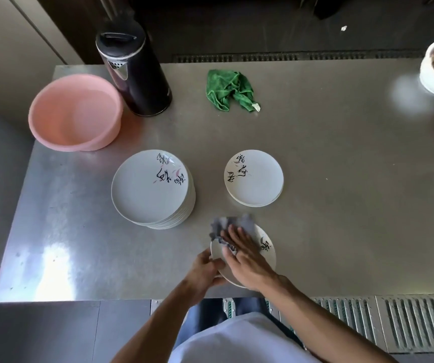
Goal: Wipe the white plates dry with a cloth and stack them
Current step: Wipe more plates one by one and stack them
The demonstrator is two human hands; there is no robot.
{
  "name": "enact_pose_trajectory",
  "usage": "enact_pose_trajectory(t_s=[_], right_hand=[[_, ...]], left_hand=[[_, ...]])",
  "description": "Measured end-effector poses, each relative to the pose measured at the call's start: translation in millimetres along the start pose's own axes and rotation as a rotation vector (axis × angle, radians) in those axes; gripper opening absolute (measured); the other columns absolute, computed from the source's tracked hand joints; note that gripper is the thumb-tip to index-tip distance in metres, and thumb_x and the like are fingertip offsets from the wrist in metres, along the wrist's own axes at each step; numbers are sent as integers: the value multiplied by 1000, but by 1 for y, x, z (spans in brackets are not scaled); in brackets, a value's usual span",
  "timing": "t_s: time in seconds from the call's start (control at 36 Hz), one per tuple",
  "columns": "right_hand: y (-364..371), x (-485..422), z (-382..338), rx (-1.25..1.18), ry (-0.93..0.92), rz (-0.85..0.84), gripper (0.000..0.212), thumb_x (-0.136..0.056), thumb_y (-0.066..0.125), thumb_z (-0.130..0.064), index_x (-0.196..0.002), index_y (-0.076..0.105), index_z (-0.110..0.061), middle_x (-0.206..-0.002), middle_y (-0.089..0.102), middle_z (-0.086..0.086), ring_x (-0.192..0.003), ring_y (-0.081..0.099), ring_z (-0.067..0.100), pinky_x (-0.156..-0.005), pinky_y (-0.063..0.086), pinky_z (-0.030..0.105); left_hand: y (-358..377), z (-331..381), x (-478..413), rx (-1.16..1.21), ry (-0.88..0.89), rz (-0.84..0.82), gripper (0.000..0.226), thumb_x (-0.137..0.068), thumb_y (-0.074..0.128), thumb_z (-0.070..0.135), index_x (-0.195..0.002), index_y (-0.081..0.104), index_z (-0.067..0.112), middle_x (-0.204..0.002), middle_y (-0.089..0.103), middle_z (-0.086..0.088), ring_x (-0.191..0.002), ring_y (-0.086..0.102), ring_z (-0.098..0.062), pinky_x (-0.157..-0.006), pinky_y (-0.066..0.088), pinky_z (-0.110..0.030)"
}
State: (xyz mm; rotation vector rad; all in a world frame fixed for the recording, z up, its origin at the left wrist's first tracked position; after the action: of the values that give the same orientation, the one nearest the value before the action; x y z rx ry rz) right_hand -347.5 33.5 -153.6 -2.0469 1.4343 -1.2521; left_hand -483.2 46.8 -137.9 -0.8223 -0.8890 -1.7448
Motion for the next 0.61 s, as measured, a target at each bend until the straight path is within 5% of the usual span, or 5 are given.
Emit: enact_pose_trajectory(t_s=[0.08, 0.22, 0.36, 0.53, 0.61], right_hand=[[-2, 1, 4, 10, -97, -66, 61, -104, 15, -53, -159, 16, -26, -164, -4, -10, -153, -7, 12, -116, -18, 18], [-12, 1, 19, 118, 121, 39, 55, -108, 22, -39, -159, 16, -18, -166, -3, 4, -155, -3, 23, -125, -5, 36], [-12, 12, 0, -78, -98, -106, 52, -108, 23, -44, -158, 20, -31, -165, 4, -14, -152, -6, 4, -119, -10, 19], [-28, 5, 16, -22, 218, 101, 60, -106, 20, -49, -158, 23, -20, -166, 18, -2, -152, 13, 11, -125, 7, 30], [-25, 12, 19, -115, 269, 61, 63, -104, 18, -53, -158, 25, -22, -165, 20, -3, -152, 13, 10, -121, 10, 26]], left_hand=[[-4, -3, 0, 2, -11, 27, 35, -95, 50, -7, -128, 62, 1, -119, 72, -24, -108, 71, -39, -96, 58, -51], [4, 3, 3, 20, 1, 55, 39, -95, 46, -10, -126, 63, 6, -118, 71, -24, -94, 73, -32, -80, 63, -43], [12, 1, 6, 50, 20, 70, 29, -98, 51, -4, -123, 65, 2, -109, 77, -16, -98, 75, -32, -84, 63, -46], [14, -14, 5, 369, 21, 208, 44, -88, 46, -12, -126, 56, 7, -118, 65, -23, -104, 65, -40, -74, 62, -48], [7, -13, 10, 332, 60, 234, 40, -76, 59, 0, -115, 59, 11, -106, 64, -17, -94, 62, -30, -61, 58, -35]])
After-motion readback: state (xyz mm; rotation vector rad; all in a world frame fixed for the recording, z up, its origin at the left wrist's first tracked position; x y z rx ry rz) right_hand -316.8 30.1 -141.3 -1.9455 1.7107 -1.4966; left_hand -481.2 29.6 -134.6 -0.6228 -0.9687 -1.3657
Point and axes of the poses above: each hand's wrist, its own x-axis away from the middle knuckle, its own y-axis out of the palm, z = x × y, the point moved 3 cm from there along -x, towards the middle knuckle
